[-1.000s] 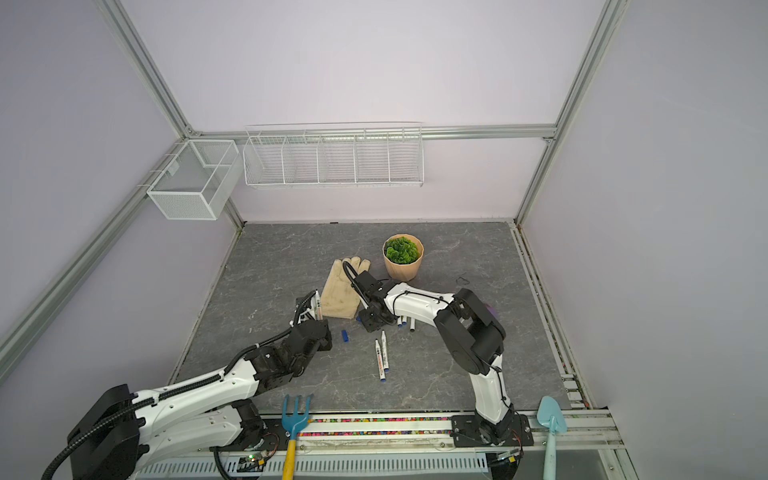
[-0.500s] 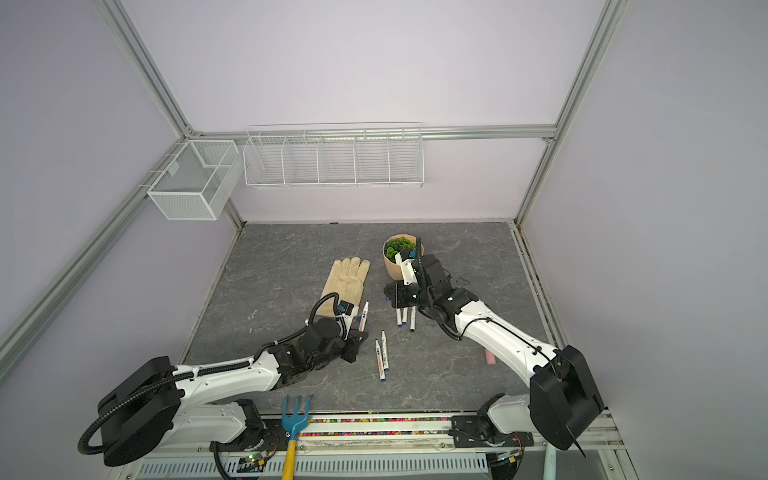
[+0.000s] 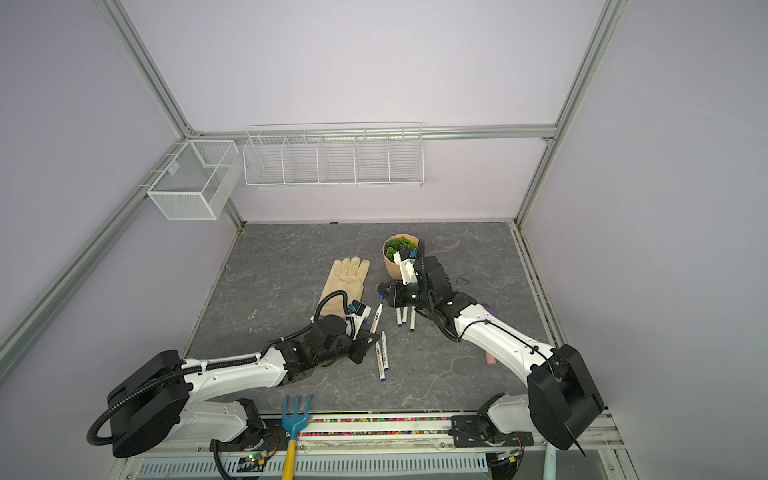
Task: Insert the pens into the pen caps
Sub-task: 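Bring the blue cap in right gripper above the marker tip in left gripper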
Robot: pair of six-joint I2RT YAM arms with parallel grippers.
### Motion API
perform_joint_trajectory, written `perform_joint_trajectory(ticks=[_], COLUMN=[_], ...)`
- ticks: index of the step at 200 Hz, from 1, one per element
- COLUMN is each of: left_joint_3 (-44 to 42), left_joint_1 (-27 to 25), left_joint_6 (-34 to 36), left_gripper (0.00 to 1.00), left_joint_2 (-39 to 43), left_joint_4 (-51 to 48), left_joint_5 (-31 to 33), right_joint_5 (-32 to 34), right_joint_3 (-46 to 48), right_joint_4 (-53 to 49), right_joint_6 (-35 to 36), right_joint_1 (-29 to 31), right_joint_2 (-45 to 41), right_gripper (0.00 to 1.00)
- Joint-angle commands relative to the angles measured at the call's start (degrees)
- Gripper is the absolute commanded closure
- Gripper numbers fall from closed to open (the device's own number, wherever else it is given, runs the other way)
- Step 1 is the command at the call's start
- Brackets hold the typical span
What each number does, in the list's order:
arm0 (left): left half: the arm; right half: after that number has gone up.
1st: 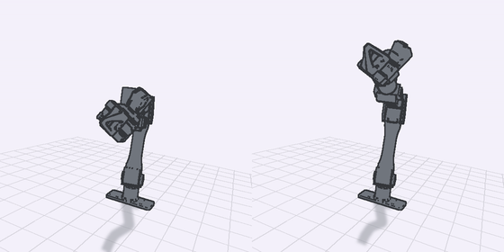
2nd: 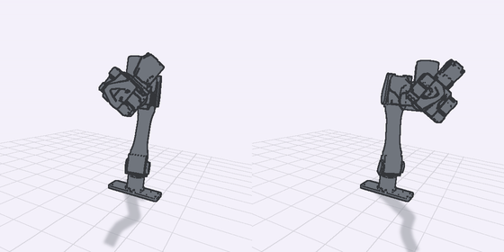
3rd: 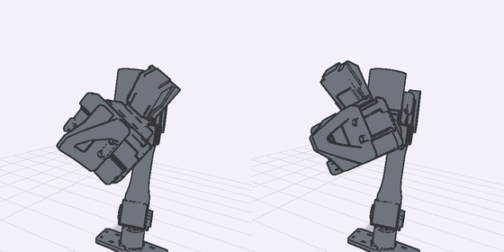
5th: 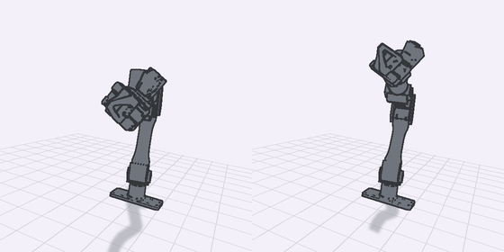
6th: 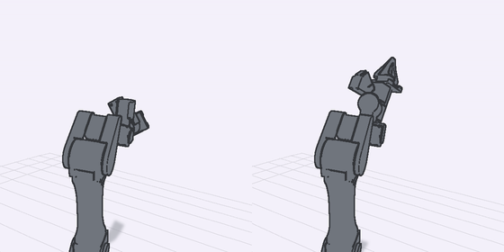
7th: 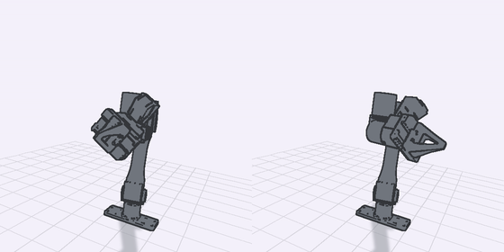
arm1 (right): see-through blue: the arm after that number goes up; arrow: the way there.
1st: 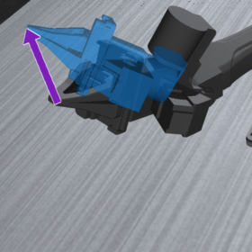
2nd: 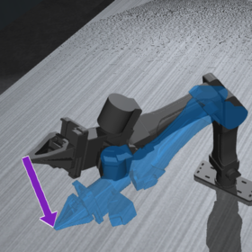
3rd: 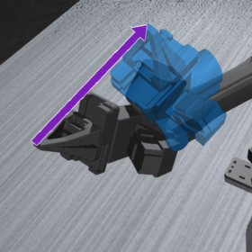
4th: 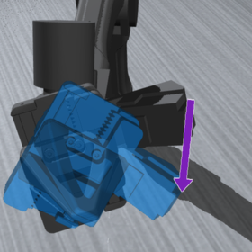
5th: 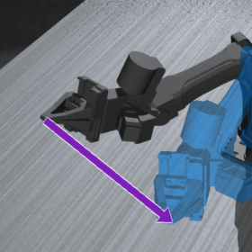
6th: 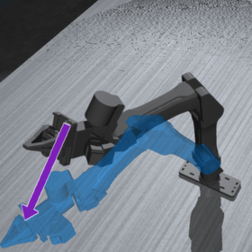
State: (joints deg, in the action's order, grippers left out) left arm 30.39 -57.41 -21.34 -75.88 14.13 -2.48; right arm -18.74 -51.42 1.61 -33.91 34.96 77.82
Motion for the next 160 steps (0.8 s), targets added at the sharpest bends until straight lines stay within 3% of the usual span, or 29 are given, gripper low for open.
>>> perform_joint_trajectory(ticks=[1, 160], left_joint_3=[1.6, 0.9], left_joint_1=[-0.4, -0.2], left_joint_6=[1.0, -0.4], left_gripper=[1.0, 1.0], left_joint_2=[-0.2, -0.5], left_joint_4=[1.3, 6.2], left_joint_5=[-0.3, 2.0], right_joint_5=[-0.4, -1.4], right_joint_3=[-0.3, 3.5], right_joint_4=[1.3, -3.4], right_joint_6=[0.1, 3.0], right_joint_1=[0.0, 0.9], right_joint_2=[0.1, -4.2], right_gripper=[0.91, 0.92])
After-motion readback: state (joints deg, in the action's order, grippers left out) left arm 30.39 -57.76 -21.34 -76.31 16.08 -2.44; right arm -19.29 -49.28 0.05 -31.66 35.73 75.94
